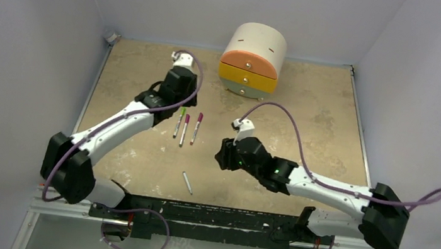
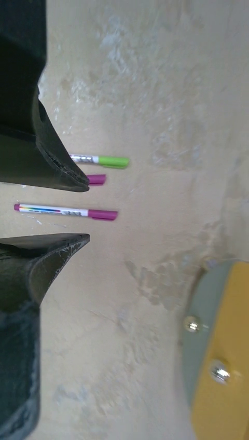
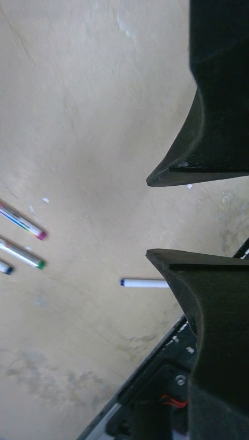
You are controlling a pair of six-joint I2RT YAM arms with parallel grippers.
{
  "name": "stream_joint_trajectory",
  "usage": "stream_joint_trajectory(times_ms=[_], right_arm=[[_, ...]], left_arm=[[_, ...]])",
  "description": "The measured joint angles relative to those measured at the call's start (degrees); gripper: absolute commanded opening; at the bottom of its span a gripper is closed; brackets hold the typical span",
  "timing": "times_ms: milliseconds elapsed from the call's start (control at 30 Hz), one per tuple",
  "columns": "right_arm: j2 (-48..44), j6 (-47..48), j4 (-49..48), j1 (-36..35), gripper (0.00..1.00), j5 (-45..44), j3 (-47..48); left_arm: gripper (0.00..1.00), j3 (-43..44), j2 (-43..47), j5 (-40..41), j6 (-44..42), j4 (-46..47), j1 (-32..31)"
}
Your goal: Insert the pens into the pen caps
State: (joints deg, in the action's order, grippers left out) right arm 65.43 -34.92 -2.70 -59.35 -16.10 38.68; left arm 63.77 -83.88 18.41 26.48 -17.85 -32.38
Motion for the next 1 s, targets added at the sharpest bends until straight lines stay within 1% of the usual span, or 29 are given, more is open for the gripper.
stream_joint_trajectory(times_ms=[33,133,267,367,567,667,767,800,867,900,967,1000], right_arm=[[2.49,0.00,-0.66,-0.94,0.51,0.42,0.35],[9.77,0.00,-1.01,-4.13,0.53,0.74,2.58],[21.27,-0.11,0.20,-9.40,0.53,0.42,10.16],[28.13,-0.31,0.50,-13.03,0.52,0.37,15.89],[36.83,-1.90,3.67,-18.05,0.51,-0.07,25.29],[40.11,-3.19,6.25,-19.50,0.51,-1.07,28.65],[41.64,-4.70,9.18,-20.24,0.50,-1.75,29.79],[41.72,-5.25,10.32,-20.31,0.45,-2.25,29.79],[41.72,-6.03,12.31,-20.24,0.32,-2.95,29.79],[41.72,-6.12,12.94,-20.22,0.23,-3.21,29.81],[41.70,-6.51,14.01,-20.20,0.07,-3.82,29.83],[41.70,-6.62,14.23,-20.20,0.03,-3.89,29.81]], left_arm=[[0.35,0.50,3.26,0.20,0.11,-0.04,0.76],[0.36,1.22,7.89,0.83,0.22,-0.11,3.32],[0.37,1.01,14.05,2.86,0.50,-2.08,6.69],[0.36,-1.25,17.53,4.44,0.55,-3.23,9.18],[0.36,-7.13,17.66,2.05,1.53,-7.06,15.87],[0.36,-7.93,17.66,0.63,1.55,-8.63,16.57],[0.36,-7.93,17.88,-0.81,1.53,-8.57,16.59],[0.36,-7.93,17.90,-1.22,1.53,-8.55,16.61],[0.36,-7.93,17.99,-1.88,1.51,-8.52,16.61],[0.36,-7.93,18.01,-2.25,1.49,-8.50,16.61],[0.36,-7.93,18.01,-2.82,1.44,-8.44,16.61],[0.36,-7.93,18.01,-3.04,1.44,-8.41,16.61]])
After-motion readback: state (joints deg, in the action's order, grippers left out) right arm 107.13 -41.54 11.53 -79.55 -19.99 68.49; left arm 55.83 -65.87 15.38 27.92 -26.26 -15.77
